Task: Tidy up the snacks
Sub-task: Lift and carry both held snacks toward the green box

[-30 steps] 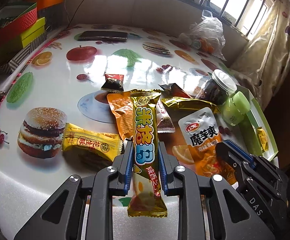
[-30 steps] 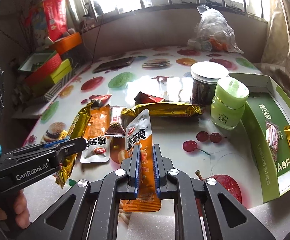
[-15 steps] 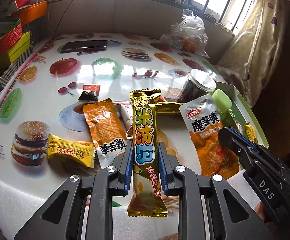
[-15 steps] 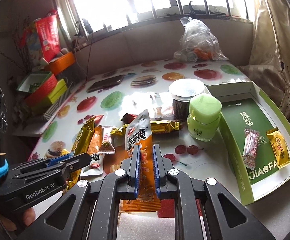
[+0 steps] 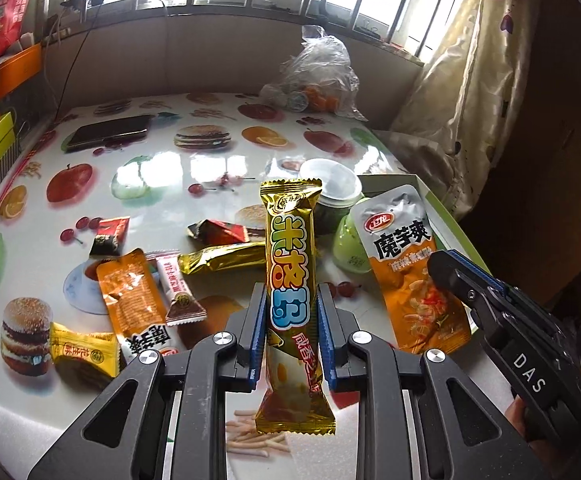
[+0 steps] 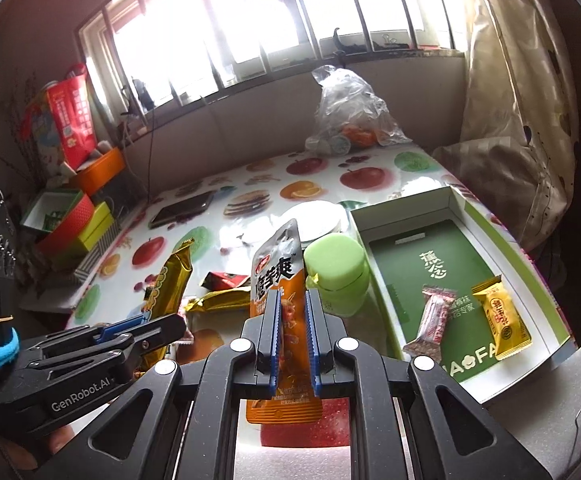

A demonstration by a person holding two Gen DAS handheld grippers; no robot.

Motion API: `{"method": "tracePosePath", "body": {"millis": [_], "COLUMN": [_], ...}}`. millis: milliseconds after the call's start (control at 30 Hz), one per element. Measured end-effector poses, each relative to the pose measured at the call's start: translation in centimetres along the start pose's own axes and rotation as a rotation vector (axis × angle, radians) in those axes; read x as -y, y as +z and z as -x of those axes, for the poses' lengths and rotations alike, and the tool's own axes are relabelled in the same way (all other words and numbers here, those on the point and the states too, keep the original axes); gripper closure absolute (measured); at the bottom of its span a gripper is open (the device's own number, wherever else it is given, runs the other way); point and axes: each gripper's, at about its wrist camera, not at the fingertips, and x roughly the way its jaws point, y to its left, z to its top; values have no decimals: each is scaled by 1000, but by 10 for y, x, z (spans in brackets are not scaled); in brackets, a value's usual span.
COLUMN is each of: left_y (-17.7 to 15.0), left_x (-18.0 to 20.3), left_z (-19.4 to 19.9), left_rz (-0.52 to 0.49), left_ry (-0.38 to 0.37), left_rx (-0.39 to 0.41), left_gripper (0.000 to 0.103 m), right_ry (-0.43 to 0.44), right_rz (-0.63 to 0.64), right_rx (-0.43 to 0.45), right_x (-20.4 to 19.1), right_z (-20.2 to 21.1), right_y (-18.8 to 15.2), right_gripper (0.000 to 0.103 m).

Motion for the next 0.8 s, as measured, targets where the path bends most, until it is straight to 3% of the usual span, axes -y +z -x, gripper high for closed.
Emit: {"method": "tracePosePath", "body": {"millis": [800], "left_y": [46], "left_x": [83], "left_z": [-44], "left_rz": [-83], "left_ry": [-170], "left_rx": [-44], "left_gripper": [79], "right_ry": [-138], "right_rz": [-118], "right_rx": [68], "right_x": [86], "right_z": [25], "right_y": [26], "right_gripper": [92]}}
